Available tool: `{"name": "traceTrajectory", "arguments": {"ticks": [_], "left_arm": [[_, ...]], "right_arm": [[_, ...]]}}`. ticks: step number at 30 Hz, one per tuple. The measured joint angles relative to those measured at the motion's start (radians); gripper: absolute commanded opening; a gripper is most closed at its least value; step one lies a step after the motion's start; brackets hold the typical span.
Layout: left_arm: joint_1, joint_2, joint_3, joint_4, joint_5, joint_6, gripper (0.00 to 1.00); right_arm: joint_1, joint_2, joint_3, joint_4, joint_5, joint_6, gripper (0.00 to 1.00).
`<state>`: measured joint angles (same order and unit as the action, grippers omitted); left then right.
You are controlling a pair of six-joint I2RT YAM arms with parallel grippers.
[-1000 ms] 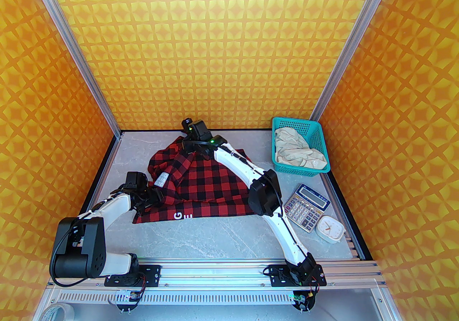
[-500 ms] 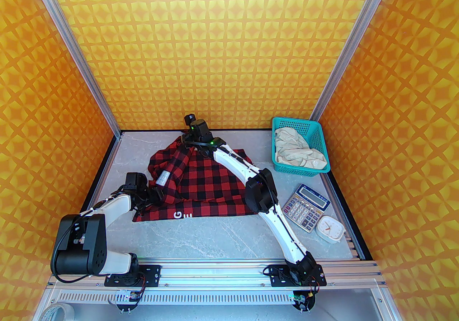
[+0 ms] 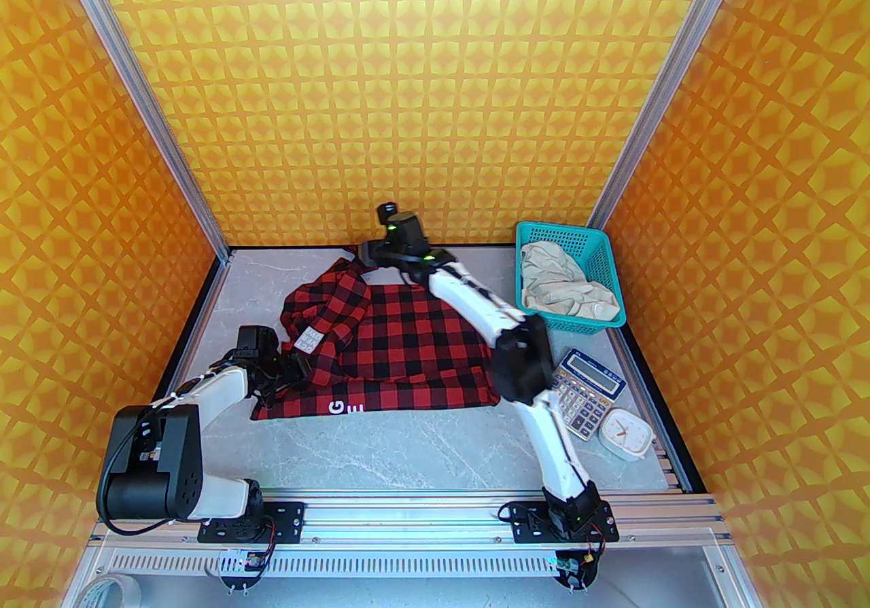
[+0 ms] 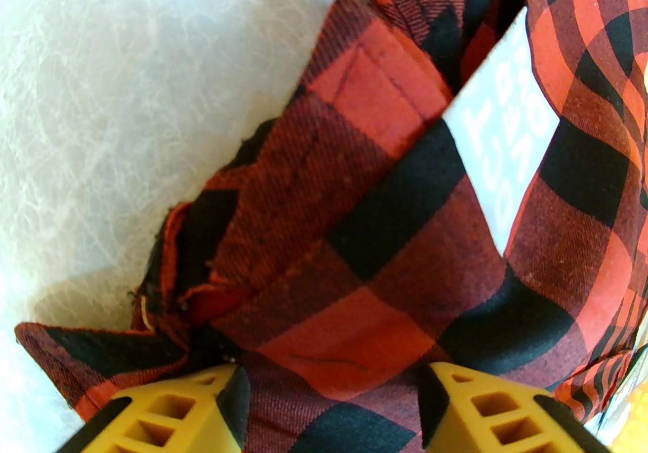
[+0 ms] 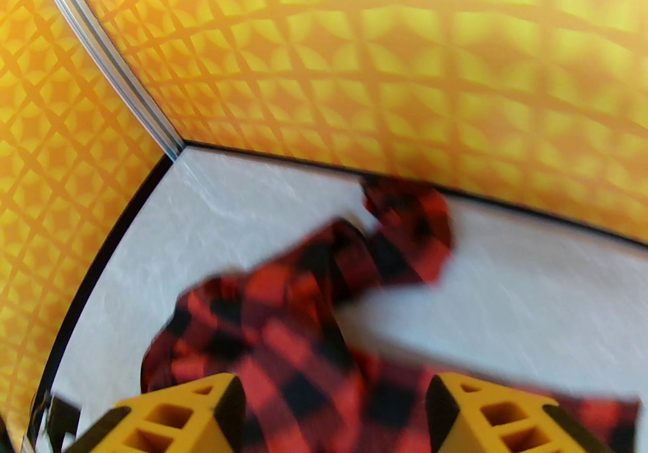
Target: Fold and stack the mixed laundry pile
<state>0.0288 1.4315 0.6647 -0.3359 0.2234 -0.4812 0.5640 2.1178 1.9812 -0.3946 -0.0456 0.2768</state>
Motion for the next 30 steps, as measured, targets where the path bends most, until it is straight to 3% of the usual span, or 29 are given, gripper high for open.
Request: {"name": "traceTrajectory", "arguments": {"ticks": [4,7,15,20,26,30], "left_arm": [[0.005,-0.027,0.053,-0.070,-0.003,0.023,0.63],[0.005,-0.077,0.097,-0.109,-0.003,0.042,0.63],[-0.031,-0.132,0.128,-0.146,0.058,0.064,0.62],[-0.077,-0.020,0.126,-0.070,0.107,0.053,0.58],[-0.084,0.122,0.072,0.068,0.116,0.010,0.56],[-0.083,0.118,0.041,0.131,0.113,-0.014,0.56]], "right_arm": [[-0.018,-0.311,-0.348,-0.012,0.002,0.041,0.66],[-0.042,-0.462,-0.546,-0.040,0.009,0.064,0.67],[-0.106,-0.559,-0.935,-0.202,0.058,0.103,0.67],[-0.119,-0.502,-0.957,-0.243,0.056,0.135,0.65],[-0.119,-0.290,-0.858,-0.244,0.051,0.164,0.59],[-0.119,-0.285,-0.852,-0.237,0.043,0.176,0.59]]}}
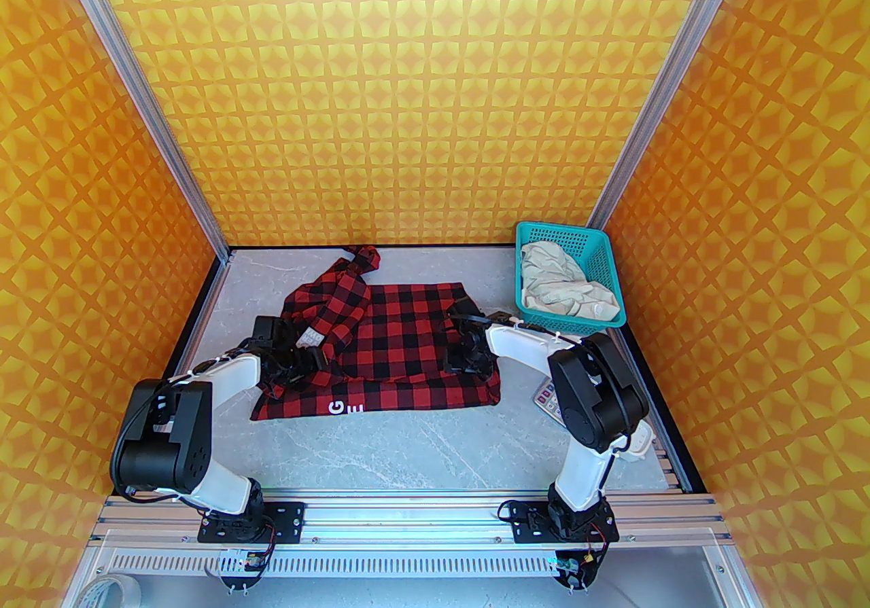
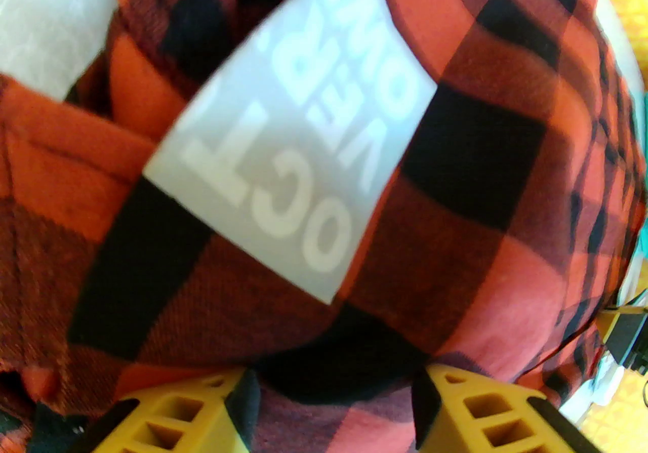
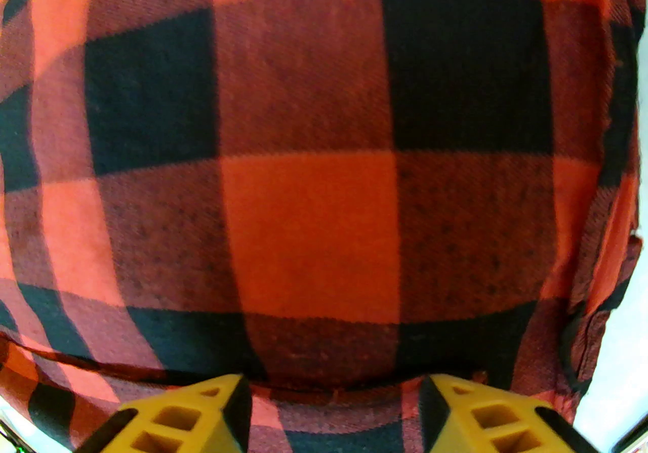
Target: Fold and stack the mixed laundry pile
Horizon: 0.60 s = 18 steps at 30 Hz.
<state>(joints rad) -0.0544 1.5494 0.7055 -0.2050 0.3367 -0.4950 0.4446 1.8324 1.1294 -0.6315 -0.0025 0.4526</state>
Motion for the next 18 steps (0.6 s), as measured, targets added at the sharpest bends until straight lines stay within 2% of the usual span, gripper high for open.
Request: {"name": "traceTrajectory", "arguments": {"ticks": [8,13,18], "left_arm": [[0.039,-0.098,-0.089,-0.003,-0.013,-0.014,0.56],[0.089,-0.175,-0.124,-0.093,-0.031,-0.014,0.56],[0.100,-0.227,-0.130,-0.180,-0.047,-0.014,0.57]], "right_arm": [[0.000,-0.084,-0.119,0.090,-0.022,0.023,0.56],[0.006,-0.195,-0.253,0.142,-0.068,0.056,0.56],[0.013,-0.270,-0.327,0.136,-0.088,0.079,0.56]]}}
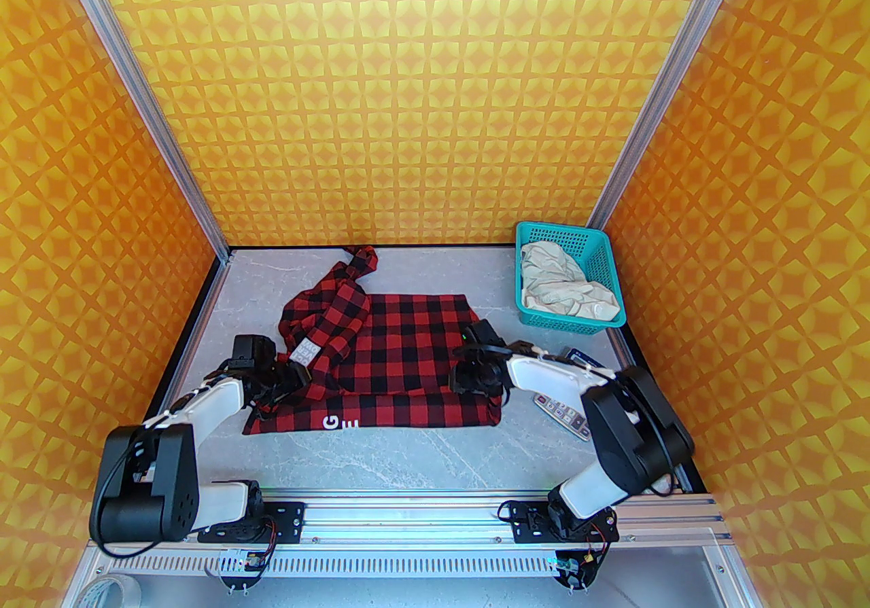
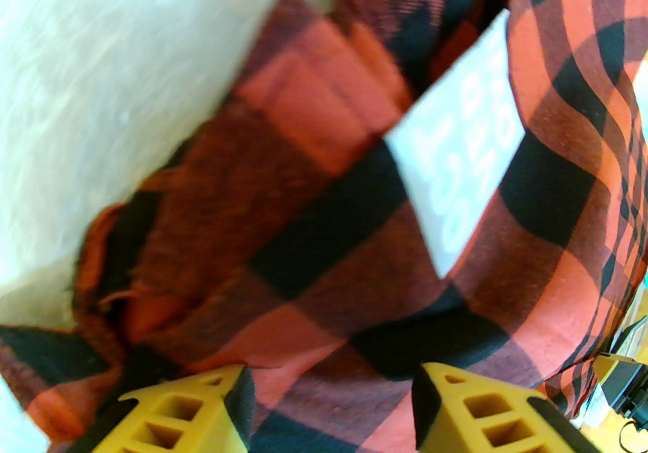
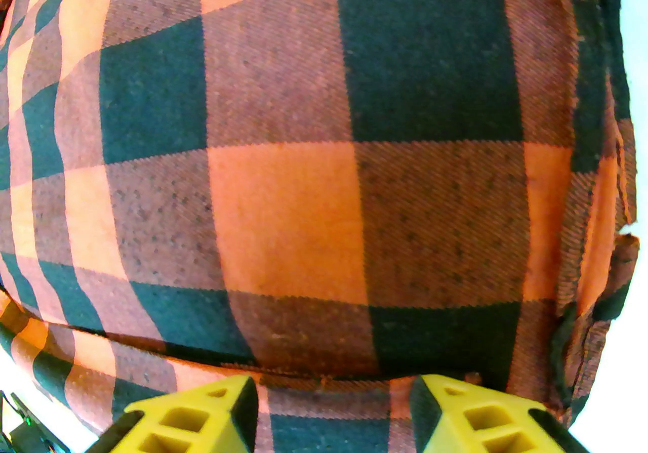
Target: Fold and stack the mixed laundry pile
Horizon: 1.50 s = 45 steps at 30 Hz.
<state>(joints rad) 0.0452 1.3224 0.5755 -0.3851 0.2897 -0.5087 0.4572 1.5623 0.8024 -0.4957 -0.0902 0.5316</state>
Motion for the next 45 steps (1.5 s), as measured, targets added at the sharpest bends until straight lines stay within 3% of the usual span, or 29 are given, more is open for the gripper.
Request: {"name": "traceTrajectory", "arguments": {"ticks": [6,10,16,23,29,38,45], "left_arm": [[-0.002,-0.034,0.082,-0.114,-0.013,0.021,0.57],[-0.026,-0.003,0.223,-0.136,-0.013,0.063,0.56],[-0.077,0.187,0.410,-0.096,-0.012,0.099,0.55],[-0.138,0.431,0.492,-0.003,0.003,0.091,0.52],[-0.145,0.449,0.403,0.073,0.003,0.045,0.51],[-0.145,0.277,0.188,0.158,-0.007,-0.008,0.54],[-0.145,0.279,0.269,0.033,-0.021,0.026,0.57]], "right_arm": [[0.000,-0.039,0.027,-0.131,0.003,0.005,0.58],[-0.012,-0.016,0.163,-0.190,0.017,-0.021,0.58],[-0.041,0.150,0.388,-0.192,0.073,-0.081,0.57],[-0.042,0.366,0.541,-0.196,0.106,-0.114,0.56],[-0.042,0.385,0.480,-0.177,0.094,-0.102,0.53],[-0.006,0.211,0.243,-0.083,0.059,-0.045,0.53],[-0.005,0.208,0.306,-0.185,0.063,-0.066,0.55]]}}
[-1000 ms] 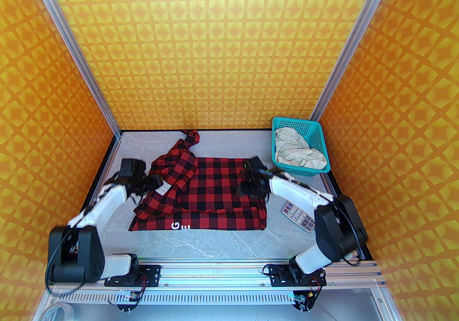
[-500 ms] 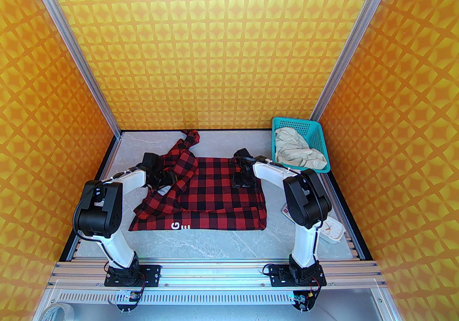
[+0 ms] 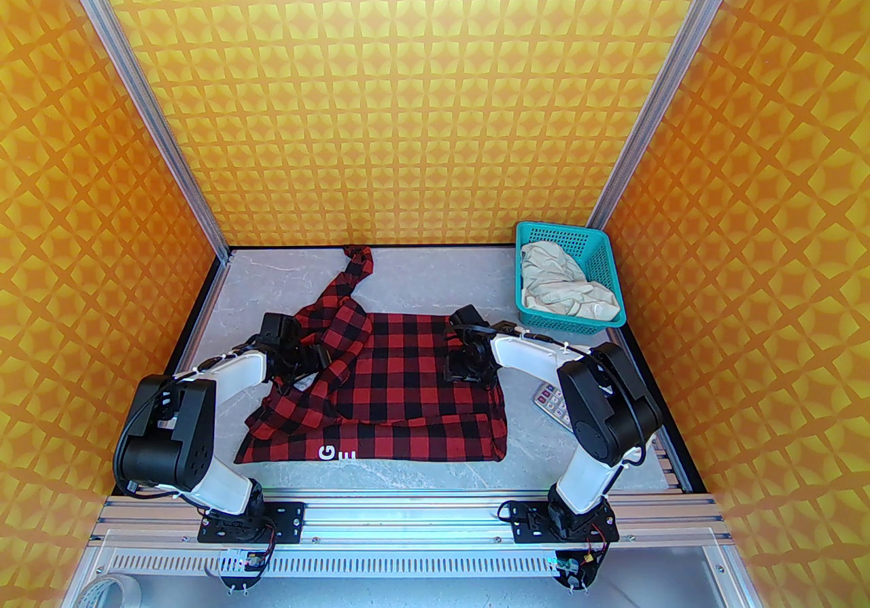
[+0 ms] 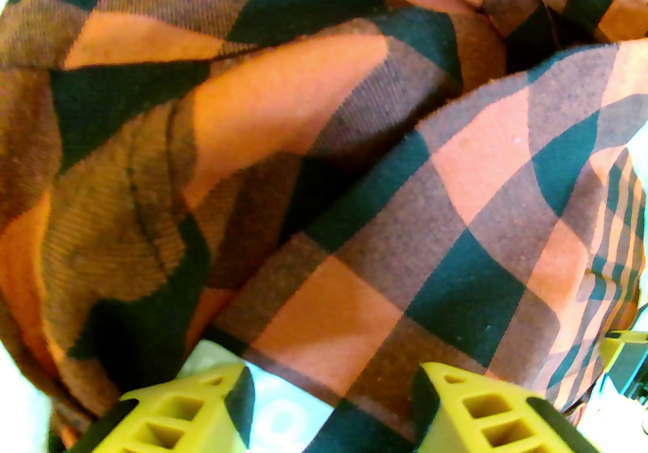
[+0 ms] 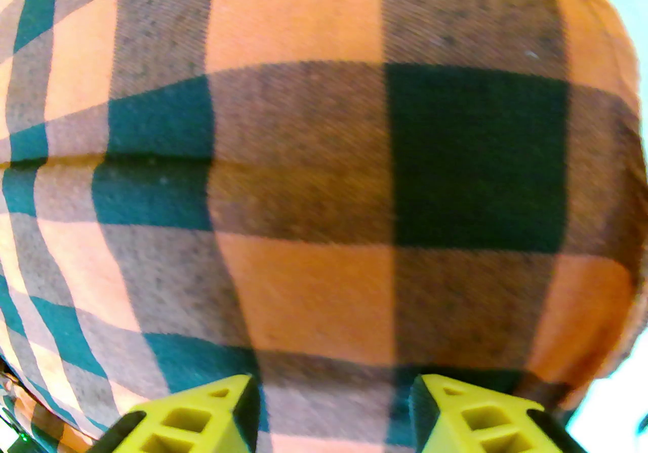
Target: Fold and stack the mixed laundry pile
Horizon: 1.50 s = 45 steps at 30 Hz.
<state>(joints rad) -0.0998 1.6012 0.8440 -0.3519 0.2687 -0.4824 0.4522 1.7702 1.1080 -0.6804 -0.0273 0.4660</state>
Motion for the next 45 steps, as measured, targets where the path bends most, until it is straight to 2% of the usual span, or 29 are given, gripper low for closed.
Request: {"name": "traceTrajectory", "arguments": {"ticks": [6,13,17,22,28,33,39,45], "left_arm": [[0.016,0.129,0.309,-0.072,-0.022,0.090,0.61],[0.045,0.410,0.630,-0.152,-0.045,0.229,0.59],[0.040,0.496,0.681,-0.198,-0.042,0.264,0.58],[0.037,0.528,0.696,-0.214,-0.041,0.267,0.57],[0.054,0.531,0.686,-0.199,-0.032,0.249,0.53],[0.082,0.528,0.674,-0.177,-0.017,0.244,0.52],[0.112,0.528,0.674,-0.184,-0.015,0.245,0.52],[0.116,0.528,0.677,-0.188,-0.015,0.245,0.51]], "right_arm": [[-0.067,0.069,0.254,-0.019,0.024,-0.063,0.58],[-0.111,0.249,0.453,-0.034,0.088,-0.136,0.57],[-0.113,0.314,0.464,-0.066,0.101,-0.158,0.56],[-0.118,0.360,0.488,-0.102,0.110,-0.161,0.59],[-0.179,0.321,0.438,-0.090,0.034,-0.156,0.64],[-0.219,0.279,0.390,-0.084,-0.007,-0.156,0.62],[-0.211,0.325,0.399,-0.043,-0.034,-0.149,0.50],[-0.213,0.373,0.477,-0.046,-0.088,-0.129,0.24]]}}
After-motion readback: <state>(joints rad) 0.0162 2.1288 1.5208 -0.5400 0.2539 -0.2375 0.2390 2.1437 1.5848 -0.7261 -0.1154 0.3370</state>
